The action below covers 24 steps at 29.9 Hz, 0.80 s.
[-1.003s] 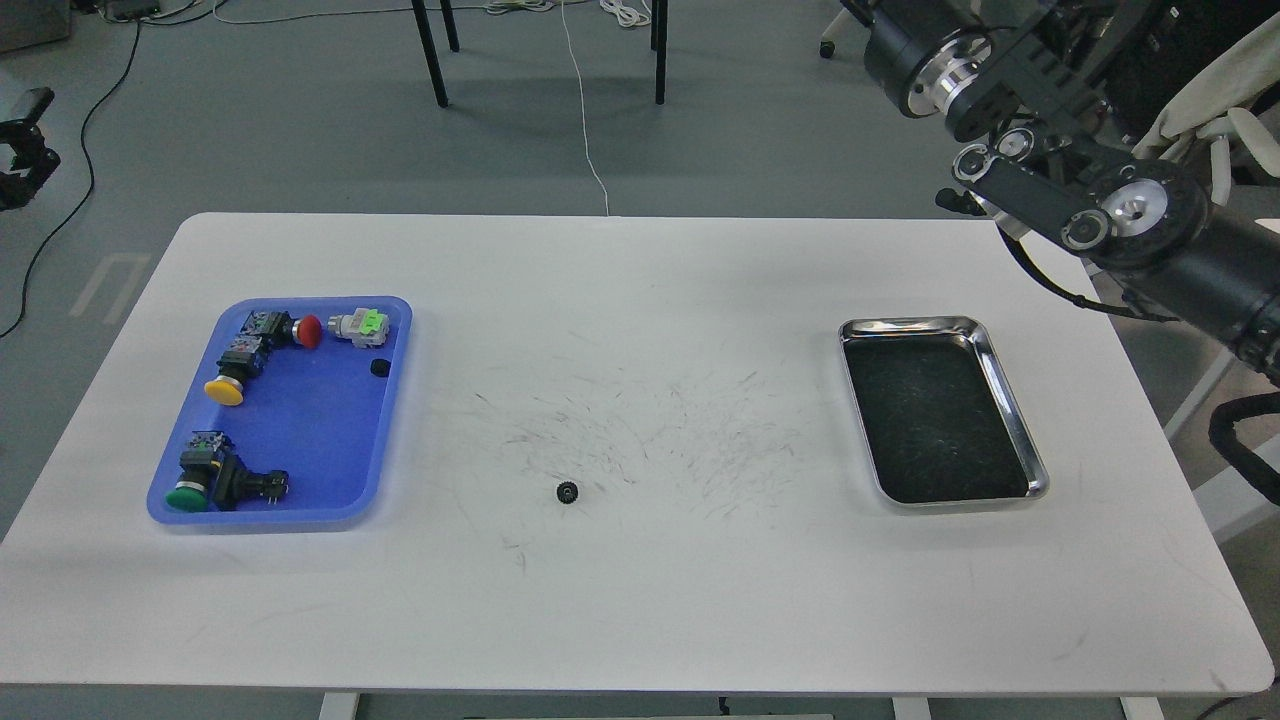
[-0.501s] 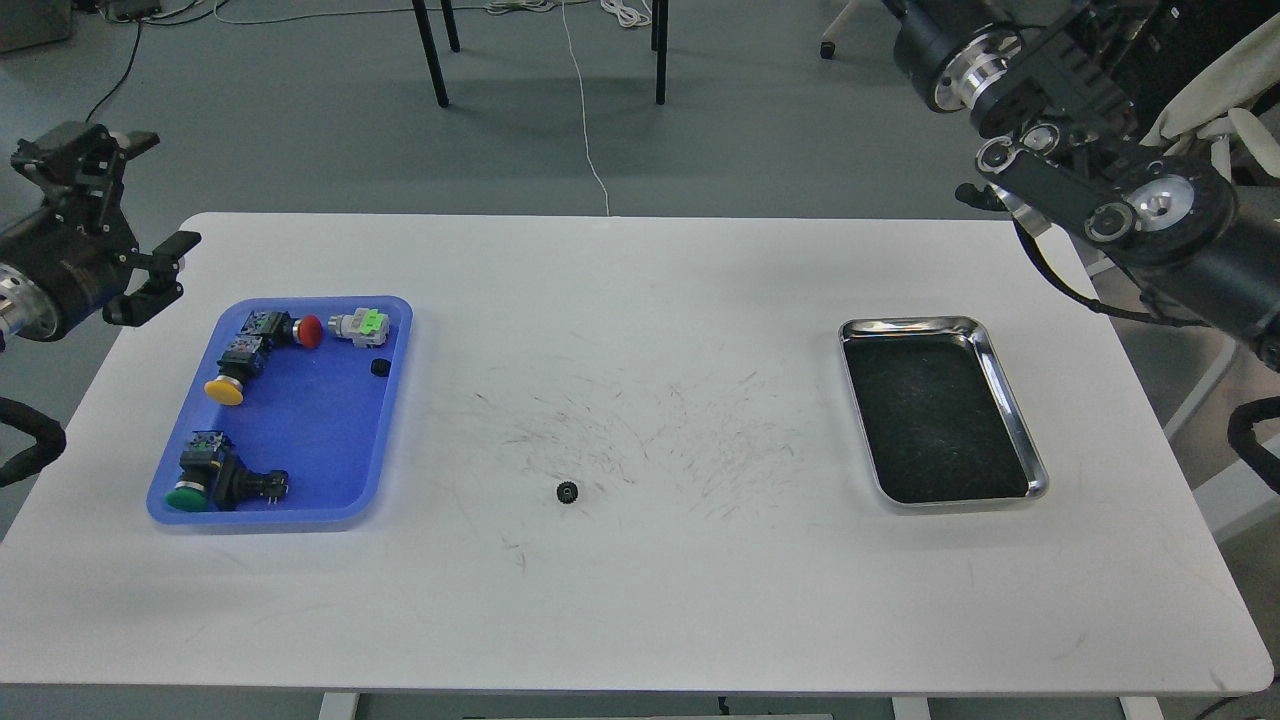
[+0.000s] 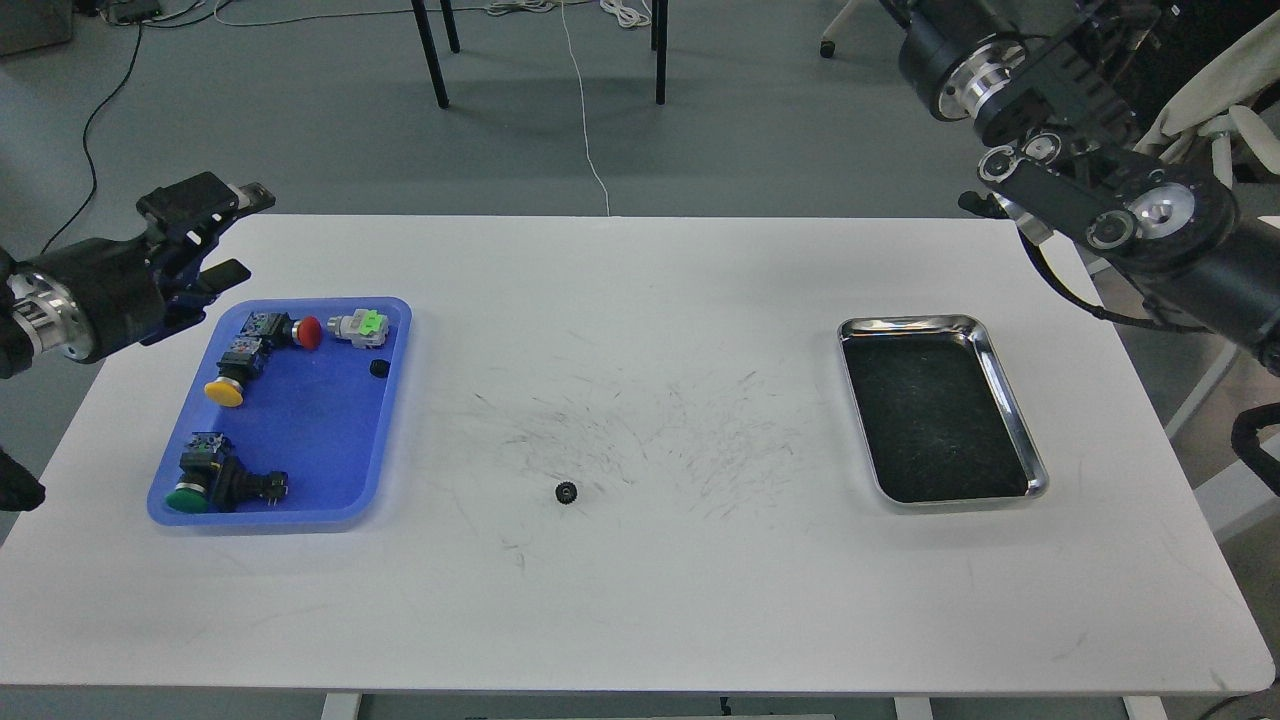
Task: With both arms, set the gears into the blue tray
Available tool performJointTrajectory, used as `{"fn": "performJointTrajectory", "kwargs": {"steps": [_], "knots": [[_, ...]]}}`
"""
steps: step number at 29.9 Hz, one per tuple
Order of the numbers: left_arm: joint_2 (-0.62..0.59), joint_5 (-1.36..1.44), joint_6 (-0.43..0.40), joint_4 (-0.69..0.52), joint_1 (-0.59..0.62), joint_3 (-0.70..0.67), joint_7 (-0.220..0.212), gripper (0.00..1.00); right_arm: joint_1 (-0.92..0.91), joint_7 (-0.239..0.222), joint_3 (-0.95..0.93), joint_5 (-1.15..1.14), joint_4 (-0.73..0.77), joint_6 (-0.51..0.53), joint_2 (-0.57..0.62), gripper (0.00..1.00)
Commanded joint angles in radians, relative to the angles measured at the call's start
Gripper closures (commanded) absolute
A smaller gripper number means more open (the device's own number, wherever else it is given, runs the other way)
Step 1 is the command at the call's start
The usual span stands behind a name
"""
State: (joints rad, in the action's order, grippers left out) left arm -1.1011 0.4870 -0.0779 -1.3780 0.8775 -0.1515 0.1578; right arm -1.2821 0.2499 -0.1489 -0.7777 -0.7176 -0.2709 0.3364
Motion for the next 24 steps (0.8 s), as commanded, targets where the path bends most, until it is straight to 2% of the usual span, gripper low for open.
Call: {"fn": "performJointTrajectory", "kwargs": {"steps": [1, 2, 3, 7, 10, 17, 19, 24], "knots": [[0.044, -0.001, 0.108, -0.019, 0.001, 0.050, -0.137, 0.02, 0.009, 0.000, -0.001, 0.000, 0.001, -0.001, 0.000, 0.32], [0.056, 0.002, 0.130, -0.021, -0.003, 0.059, -0.168, 0.03, 0.013, 0.002, -0.001, 0.000, 0.001, -0.001, 0.000, 0.32], [0.070, 0.016, 0.144, -0.021, -0.005, 0.073, -0.181, 0.04, 0.015, 0.000, -0.001, 0.000, 0.001, -0.001, 0.000, 0.32], [0.073, 0.123, 0.150, -0.032, 0.015, 0.116, -0.149, 0.04, 0.021, 0.000, 0.002, 0.000, 0.001, -0.008, 0.000, 0.32], [0.073, 0.229, 0.152, -0.030, 0.028, 0.142, -0.150, 0.03, 0.030, 0.002, 0.005, 0.000, 0.001, -0.008, -0.002, 0.32], [0.081, 0.320, 0.194, -0.030, 0.129, 0.340, -0.136, 0.02, 0.040, 0.002, 0.005, 0.000, 0.001, -0.008, -0.002, 0.32], [0.086, 0.358, 0.198, -0.047, 0.141, 0.369, -0.107, 0.02, 0.040, 0.003, 0.005, 0.000, 0.001, -0.008, -0.002, 0.32], [0.095, 0.421, 0.211, -0.064, 0.179, 0.403, -0.078, 0.02, 0.041, 0.003, 0.006, 0.000, 0.000, -0.008, 0.000, 0.32]]}}
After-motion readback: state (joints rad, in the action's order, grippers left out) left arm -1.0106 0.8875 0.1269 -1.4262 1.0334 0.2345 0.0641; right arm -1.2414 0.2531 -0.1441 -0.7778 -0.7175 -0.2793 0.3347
